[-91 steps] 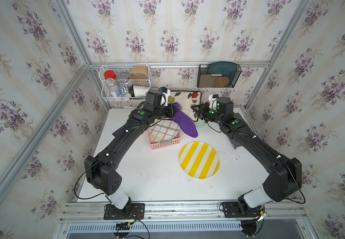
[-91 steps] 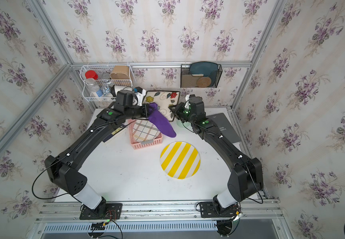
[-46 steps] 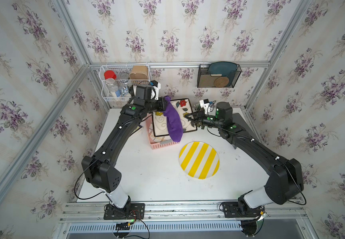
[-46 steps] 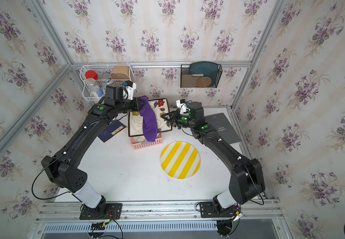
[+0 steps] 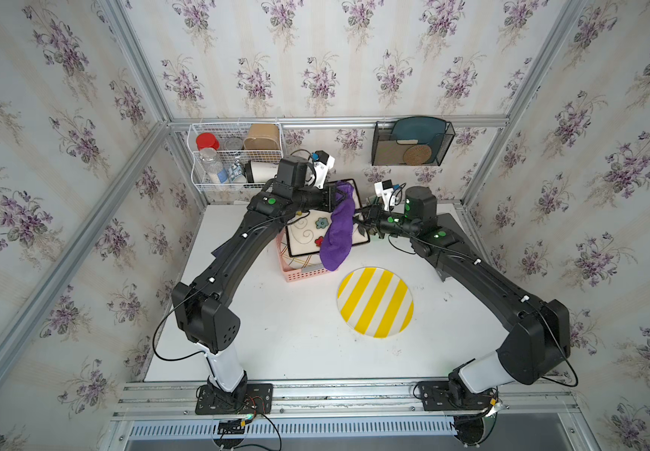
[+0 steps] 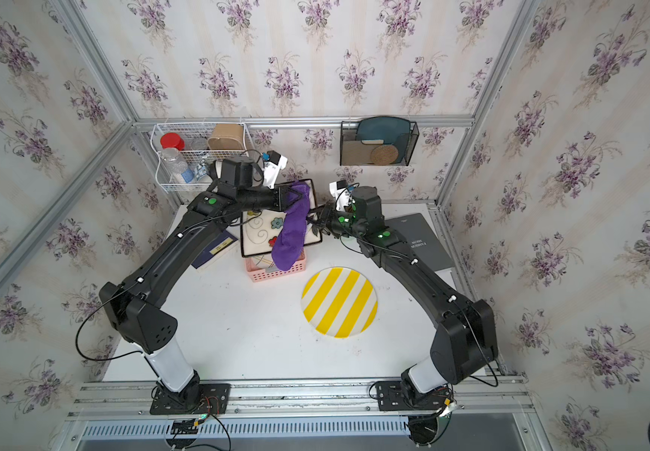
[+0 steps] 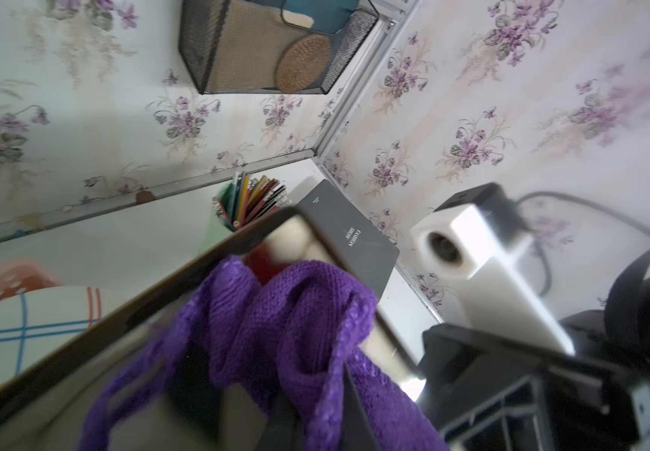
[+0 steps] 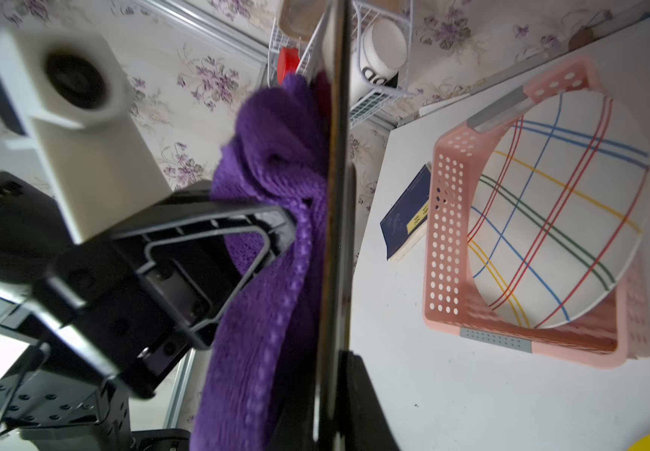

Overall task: Wipe the wet plate dry
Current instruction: Wipe the plate with towel.

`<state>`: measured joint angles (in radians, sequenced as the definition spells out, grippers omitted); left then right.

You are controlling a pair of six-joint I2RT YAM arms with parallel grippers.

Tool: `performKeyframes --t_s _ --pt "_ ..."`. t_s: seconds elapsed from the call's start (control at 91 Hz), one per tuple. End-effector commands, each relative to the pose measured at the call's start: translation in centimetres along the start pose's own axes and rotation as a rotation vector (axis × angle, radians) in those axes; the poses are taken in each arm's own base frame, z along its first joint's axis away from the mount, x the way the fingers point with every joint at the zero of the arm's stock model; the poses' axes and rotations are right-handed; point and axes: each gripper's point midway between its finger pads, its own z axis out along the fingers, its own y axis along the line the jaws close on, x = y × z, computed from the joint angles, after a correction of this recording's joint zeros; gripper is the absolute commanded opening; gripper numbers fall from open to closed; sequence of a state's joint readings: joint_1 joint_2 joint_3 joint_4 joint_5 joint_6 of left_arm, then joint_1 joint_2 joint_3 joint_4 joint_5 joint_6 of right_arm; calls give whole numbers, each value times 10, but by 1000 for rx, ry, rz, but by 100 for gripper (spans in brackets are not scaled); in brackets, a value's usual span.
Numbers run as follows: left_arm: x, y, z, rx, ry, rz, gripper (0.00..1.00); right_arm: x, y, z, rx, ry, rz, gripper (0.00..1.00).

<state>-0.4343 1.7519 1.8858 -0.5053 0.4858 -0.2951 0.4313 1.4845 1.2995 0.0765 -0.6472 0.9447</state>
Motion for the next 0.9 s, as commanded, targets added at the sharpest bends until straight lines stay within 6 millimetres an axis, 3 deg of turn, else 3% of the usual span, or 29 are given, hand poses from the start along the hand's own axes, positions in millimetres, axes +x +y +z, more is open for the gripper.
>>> performKeyframes --t_s 0.0,0.066,0.121,0.198,0.264,0.33,0.396,0.505,0.593,0.747,0.89 --pt "11 67 -32 -271 -11 -151 0 -66 106 -63 -378 -352 -308 0" --pt "12 86 -50 -333 -48 -174 0 -63 107 -65 -380 -345 -325 0" --pt "18 86 -53 -326 -36 -153 0 -51 115 -55 -399 -290 -350 0" --pt "31 55 -34 -143 48 -142 0 -34 132 -40 -449 -209 -384 0" --pt "45 21 -14 -24 120 -86 0 -31 138 -32 -469 -185 -382 0" --pt "57 -6 -2 15 154 9 0 -48 138 -37 -463 -245 -352 0" --pt "55 -12 -1 15 137 10 0 -73 134 -53 -444 -333 -308 0" --pt "34 -5 -17 27 39 -73 0 -122 119 -96 -418 -498 -241 0" --pt "4 -11 -39 147 -66 -185 0 -139 120 -124 -413 -574 -246 0" --pt "-63 -28 -84 495 -306 -425 0 -144 138 -157 -503 -627 -259 0" --pt "-114 -59 -114 839 -445 -511 0 -133 157 -164 -671 -567 -257 0"
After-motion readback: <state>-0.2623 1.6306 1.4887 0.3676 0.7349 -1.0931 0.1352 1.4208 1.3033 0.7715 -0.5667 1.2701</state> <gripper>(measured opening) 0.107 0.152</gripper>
